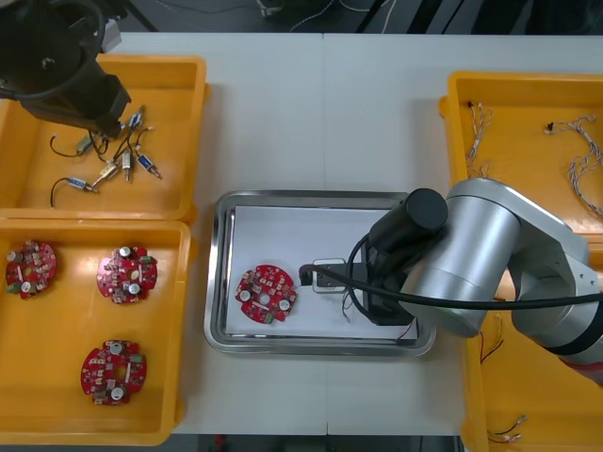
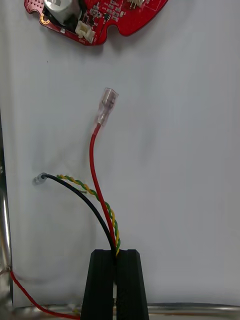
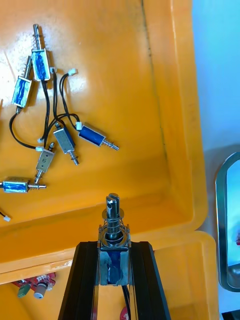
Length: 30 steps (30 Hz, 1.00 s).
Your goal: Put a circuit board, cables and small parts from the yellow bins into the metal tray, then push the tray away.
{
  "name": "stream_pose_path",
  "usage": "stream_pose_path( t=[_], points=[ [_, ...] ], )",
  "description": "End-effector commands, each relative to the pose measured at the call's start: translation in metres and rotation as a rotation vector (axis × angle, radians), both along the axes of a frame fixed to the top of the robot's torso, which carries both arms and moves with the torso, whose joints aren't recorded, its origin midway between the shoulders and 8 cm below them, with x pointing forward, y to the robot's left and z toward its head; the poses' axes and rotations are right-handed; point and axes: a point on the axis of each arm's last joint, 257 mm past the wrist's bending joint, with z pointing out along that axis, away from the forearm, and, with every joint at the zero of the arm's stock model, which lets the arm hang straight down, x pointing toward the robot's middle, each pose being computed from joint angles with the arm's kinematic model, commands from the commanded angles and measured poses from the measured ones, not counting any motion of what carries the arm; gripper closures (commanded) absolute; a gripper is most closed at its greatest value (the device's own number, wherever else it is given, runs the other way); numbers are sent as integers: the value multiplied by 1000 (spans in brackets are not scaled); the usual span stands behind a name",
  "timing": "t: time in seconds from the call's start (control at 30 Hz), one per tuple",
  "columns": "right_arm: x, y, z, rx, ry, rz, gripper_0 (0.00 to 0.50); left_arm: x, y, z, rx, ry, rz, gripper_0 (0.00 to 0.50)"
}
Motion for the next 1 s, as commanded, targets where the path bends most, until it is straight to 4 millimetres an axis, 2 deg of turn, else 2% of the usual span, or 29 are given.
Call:
stream_pose_path(
  t=[0.03, 0.23, 0.5, 0.53, 0.57, 0.6, 0.63, 0.67, 0.87, 1.0],
  points=[
    [-4, 25, -10, 28, 2, 49, 500, -4, -3, 17, -59, -45, 92, 500],
    [-5, 31, -13, 33, -11, 38, 500, -4, -28, 16, -92, -54, 69, 500],
    [-5, 23, -21, 21, -19, 26, 500, -7, -60, 12, -140, -53, 45, 500],
    [-5, 22, -22, 18, -20, 25, 457, -7, -64, 12, -146, -54, 45, 500],
    [-4, 21, -22, 18, -23, 21, 299, -7, -67, 12, -151, -55, 46, 500],
    [-3, 19, -22, 15, -25, 17, 205, -7, -69, 11, -156, -51, 45, 500],
    [-3, 19, -22, 12, -31, 16, 90, -8, -73, 10, -162, -49, 43, 500],
    [-1, 18, -21, 10, -36, 12, 10, -8, -77, 10, -170, -51, 42, 500],
    [3, 18, -16, 13, -54, 8, 0, -9, -92, 9, -194, -55, 44, 500],
    [5, 18, -1, 27, -73, -2, 0, -10, -101, 8, -203, -57, 41, 500]
  ],
)
